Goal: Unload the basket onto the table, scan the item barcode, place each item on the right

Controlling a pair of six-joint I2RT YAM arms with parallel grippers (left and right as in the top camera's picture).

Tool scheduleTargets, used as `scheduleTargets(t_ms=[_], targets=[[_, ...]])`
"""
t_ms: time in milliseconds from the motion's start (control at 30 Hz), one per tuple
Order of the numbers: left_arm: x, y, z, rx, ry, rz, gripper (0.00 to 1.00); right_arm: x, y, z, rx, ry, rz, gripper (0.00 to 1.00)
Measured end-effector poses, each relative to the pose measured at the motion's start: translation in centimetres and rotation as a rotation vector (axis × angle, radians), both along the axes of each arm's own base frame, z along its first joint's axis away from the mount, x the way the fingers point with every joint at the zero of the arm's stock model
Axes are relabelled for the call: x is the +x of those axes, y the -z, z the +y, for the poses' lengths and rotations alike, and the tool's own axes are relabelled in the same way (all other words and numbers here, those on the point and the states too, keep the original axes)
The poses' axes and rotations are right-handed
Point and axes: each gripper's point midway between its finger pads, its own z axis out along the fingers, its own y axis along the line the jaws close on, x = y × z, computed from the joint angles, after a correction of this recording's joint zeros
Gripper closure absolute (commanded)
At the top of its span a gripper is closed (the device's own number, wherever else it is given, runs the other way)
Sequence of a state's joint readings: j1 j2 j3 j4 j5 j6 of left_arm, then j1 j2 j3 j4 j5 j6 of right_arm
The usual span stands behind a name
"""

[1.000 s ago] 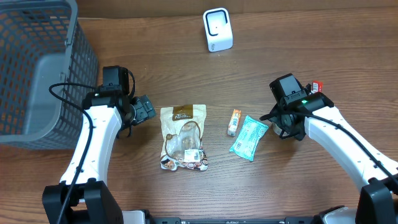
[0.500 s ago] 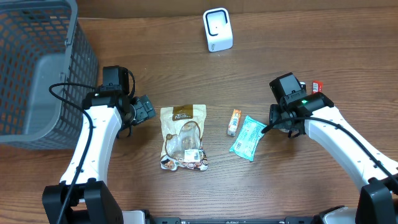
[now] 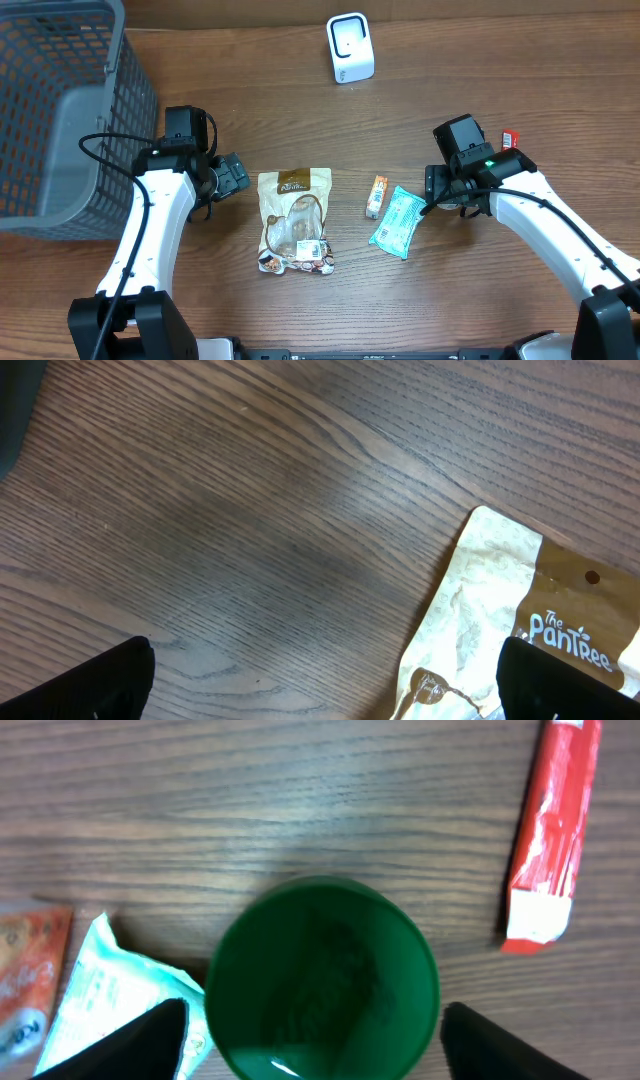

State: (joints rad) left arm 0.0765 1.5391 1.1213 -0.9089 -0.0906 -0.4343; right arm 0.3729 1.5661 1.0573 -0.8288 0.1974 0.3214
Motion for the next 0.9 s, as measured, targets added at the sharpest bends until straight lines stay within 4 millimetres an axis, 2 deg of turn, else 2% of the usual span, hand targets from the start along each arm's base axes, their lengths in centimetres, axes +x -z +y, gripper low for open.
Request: scheduleTargets(t_ms=[167,367,767,900], targets=[[0.0,0.0,0.0,0.000,0.000,0.000,0.00,0.3,-0.3,0.3,0.019,0.018,-0.010,0.00],[0.0,0.0,0.0,0.000,0.000,0.000,0.00,1.9,-2.2,0.9,0.050,0.032,-0.067,0.00],[0.0,0.0,0.0,0.000,0.000,0.000,0.00,0.6,-0.9,0.4,0.038,0.057,-0.020,0.00],[0.0,0.0,0.0,0.000,0.000,0.000,0.00,0.8,-0.5,0.5,0.044,0.057,-0.031,0.00]])
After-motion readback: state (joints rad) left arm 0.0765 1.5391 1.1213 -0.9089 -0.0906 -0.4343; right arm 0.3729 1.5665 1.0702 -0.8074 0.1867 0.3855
